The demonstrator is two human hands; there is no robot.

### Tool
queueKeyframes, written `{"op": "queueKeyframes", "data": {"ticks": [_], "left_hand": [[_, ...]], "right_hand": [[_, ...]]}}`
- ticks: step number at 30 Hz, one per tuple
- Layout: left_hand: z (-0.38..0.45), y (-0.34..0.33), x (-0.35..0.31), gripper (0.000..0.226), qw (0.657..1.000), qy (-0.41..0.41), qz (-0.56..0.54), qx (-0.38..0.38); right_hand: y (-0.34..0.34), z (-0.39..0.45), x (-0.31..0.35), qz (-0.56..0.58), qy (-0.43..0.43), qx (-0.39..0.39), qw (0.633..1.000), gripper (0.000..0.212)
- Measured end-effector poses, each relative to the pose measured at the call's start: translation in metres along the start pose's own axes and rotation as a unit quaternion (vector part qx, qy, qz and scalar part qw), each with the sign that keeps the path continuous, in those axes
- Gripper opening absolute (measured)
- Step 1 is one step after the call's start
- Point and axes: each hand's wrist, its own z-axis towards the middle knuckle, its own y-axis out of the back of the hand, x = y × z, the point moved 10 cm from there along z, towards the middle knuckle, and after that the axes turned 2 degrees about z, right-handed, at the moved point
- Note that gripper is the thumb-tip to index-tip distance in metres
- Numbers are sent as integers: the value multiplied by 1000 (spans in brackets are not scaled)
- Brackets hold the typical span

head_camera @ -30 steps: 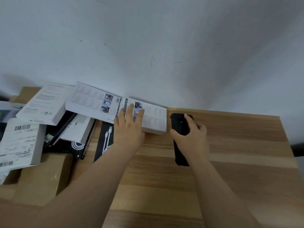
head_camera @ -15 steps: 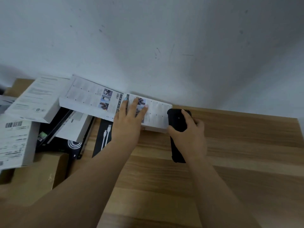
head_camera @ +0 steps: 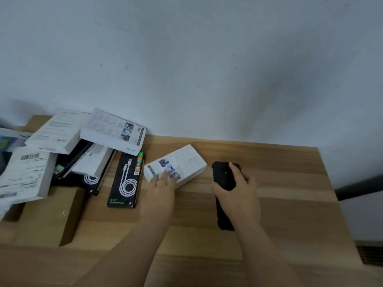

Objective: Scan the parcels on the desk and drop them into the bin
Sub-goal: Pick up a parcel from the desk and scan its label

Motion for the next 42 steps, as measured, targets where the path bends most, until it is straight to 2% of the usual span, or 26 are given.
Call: {"op": "queueKeyframes", "data": {"ticks": [4,8,13,22,26,31,39,42], "left_hand": [[-49,-31,-24,70,999,-29,13,5],[-61,-37,-20,60,999,-35,30,-18],[-36,-28,-14,65,998,-58,26,-22],[33,-44,-8,85,988,-100,112,-34],[42,-62,-3,87,992,-94,85,7],[37,-63,-5,85,994,-92,52,0],[-36,-84,-45,66,994,-57,-47,78],[-56,-90,-52,59,986,-48,-121,109]], "right_hand": [[11,-31,-26,-1,-11,-3,1000,72],[14,-48,-38,-4,-8,-1,1000,72],[6,-44,-48,5,-17,-3,1000,73],[-19,-2,-50,-4,-17,-28,999,71],[-26,13,-43,-16,-2,-25,1000,72],[-28,17,-42,-13,13,-23,1000,73],[3,-5,-51,-2,-9,-32,999,72],[17,-15,-55,-1,-18,-37,999,72]]}}
